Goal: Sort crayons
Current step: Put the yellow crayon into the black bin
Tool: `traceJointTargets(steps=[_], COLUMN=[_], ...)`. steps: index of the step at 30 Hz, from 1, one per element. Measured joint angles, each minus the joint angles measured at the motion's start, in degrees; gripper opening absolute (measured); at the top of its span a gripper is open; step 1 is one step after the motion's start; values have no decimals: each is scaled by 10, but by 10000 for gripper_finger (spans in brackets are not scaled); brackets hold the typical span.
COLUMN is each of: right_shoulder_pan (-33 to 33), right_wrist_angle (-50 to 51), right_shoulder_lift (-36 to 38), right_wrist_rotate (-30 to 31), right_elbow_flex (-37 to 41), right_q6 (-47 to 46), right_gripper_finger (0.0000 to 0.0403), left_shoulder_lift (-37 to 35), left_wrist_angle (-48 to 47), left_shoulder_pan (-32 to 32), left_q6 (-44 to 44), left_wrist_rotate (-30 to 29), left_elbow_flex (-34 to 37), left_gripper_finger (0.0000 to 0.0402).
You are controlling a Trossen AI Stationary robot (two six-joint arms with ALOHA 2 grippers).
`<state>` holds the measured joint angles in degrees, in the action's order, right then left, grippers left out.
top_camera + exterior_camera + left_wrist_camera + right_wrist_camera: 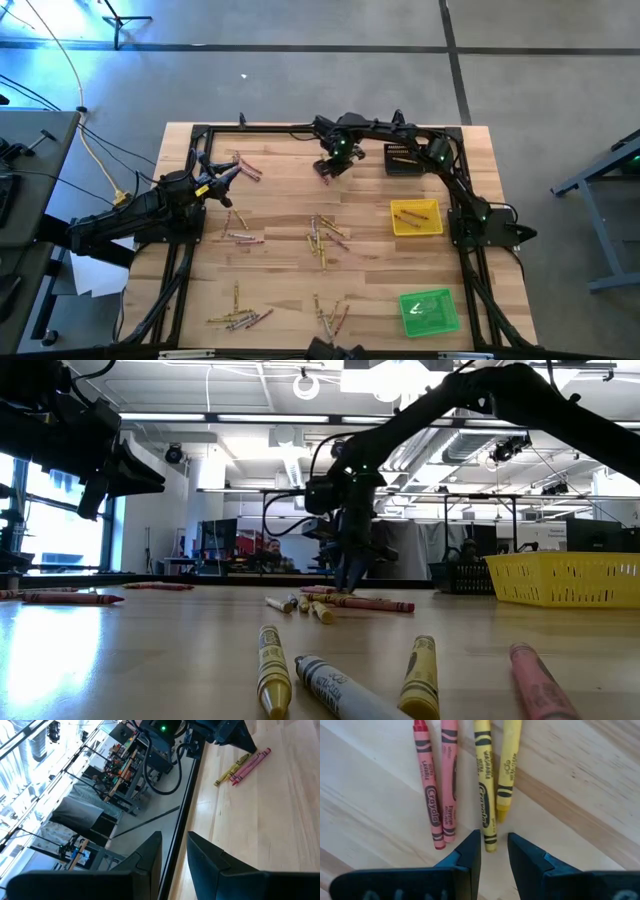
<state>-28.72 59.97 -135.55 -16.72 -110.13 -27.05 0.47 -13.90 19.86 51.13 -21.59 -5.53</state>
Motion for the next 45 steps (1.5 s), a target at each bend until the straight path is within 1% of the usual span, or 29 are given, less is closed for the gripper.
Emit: traceJointTargets(steps=[5,8,16,19,22,24,27,35,39,45], right_shoulder_pan=[5,6,6,7,7,7,7,6,1,-21], right_wrist_angle=[-5,-6,-8,-8,-7,-7,-6,-5,9,108], right_shoulder_lift=[0,0,0,0,-1,-1,-1,9,35,97], right_wrist_rotate=[1,0,-6,-17,-51,-62,-62,-60,-44,38], right_elbow_flex=[0,0,0,0,0,0,0,0,0,0], right_q6=[0,0,1,1,10,16,17,29,41,92], right_gripper_finger=[84,75,10,12,17,15,9,9,9,8], left_shoulder_lift=[0,0,0,0,0,0,0,0,0,0], left_wrist_angle=[0,0,0,0,0,0,0,0,0,0], left_shoulder_pan=[0,0,0,0,0,0,0,0,0,0], left_q6=[0,0,0,0,0,0,0,0,0,0], left_wrist_rotate=[0,0,0,0,0,0,0,0,0,0], left_elbow_flex=[0,0,0,0,0,0,0,0,0,0], left_gripper_finger=[77,77,77,77,77,77,77,77,77,77])
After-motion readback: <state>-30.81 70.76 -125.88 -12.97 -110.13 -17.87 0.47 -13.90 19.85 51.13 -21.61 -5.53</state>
